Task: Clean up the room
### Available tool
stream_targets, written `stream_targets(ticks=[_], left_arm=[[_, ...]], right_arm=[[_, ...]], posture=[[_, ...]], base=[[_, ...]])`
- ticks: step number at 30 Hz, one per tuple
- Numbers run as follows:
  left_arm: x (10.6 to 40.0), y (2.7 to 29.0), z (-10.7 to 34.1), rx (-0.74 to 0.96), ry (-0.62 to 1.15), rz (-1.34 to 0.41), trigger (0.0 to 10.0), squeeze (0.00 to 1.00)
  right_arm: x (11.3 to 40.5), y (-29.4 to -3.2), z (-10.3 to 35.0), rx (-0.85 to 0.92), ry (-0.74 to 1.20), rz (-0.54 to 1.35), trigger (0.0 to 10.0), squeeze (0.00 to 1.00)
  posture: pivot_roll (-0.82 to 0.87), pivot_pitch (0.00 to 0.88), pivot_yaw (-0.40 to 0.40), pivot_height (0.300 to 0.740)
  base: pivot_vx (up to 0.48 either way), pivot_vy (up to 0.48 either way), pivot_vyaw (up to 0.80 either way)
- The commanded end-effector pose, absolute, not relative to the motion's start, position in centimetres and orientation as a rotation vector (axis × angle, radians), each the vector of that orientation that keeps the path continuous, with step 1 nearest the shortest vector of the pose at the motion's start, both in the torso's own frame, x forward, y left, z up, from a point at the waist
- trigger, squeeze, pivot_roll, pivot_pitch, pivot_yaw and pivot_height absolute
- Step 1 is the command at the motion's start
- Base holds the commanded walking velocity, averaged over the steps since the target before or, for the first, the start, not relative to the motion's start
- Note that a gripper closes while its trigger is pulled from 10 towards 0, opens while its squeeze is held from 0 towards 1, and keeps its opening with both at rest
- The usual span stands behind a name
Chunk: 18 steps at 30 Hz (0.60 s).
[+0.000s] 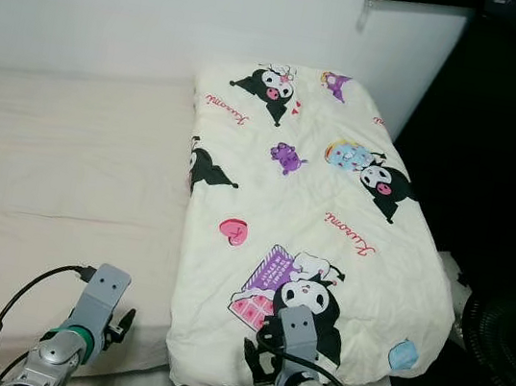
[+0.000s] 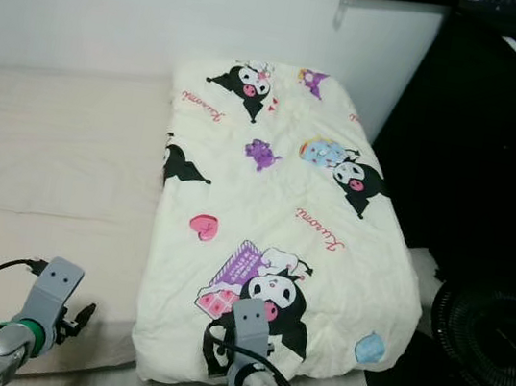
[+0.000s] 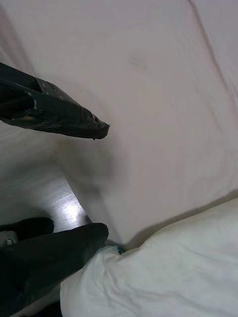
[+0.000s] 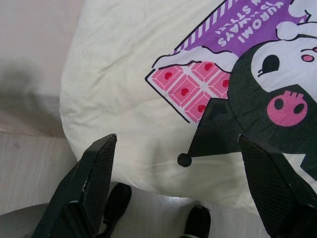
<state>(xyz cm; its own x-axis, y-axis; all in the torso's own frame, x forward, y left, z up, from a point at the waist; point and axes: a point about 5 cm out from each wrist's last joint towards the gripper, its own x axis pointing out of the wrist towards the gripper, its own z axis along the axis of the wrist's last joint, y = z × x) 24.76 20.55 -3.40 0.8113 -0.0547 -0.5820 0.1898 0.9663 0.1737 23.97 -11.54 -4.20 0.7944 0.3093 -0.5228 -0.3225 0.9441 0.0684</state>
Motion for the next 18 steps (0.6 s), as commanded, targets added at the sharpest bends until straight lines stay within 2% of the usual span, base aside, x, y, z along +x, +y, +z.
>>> stream_targets(ticks=[1, 18], left_arm=[[23.99, 20.57, -4.03, 0.219, 0.643, -0.125, 10.0, 0.0], [23.93, 20.56, -4.03, 0.219, 0.636, -0.125, 10.0, 0.0]], right_arm=[[23.66, -11.47, -4.42, -0.025, 0.566, 0.343, 10.0, 0.0], [23.58, -11.42, -4.46, -0.034, 0.568, 0.354, 10.0, 0.0]], posture=[[0.0, 0.043, 0.034, 0.735], [0.0, 0.056, 0.031, 0.735]], base=[[-0.446, 0.0, 0.0], [-0.393, 0.0, 0.0]])
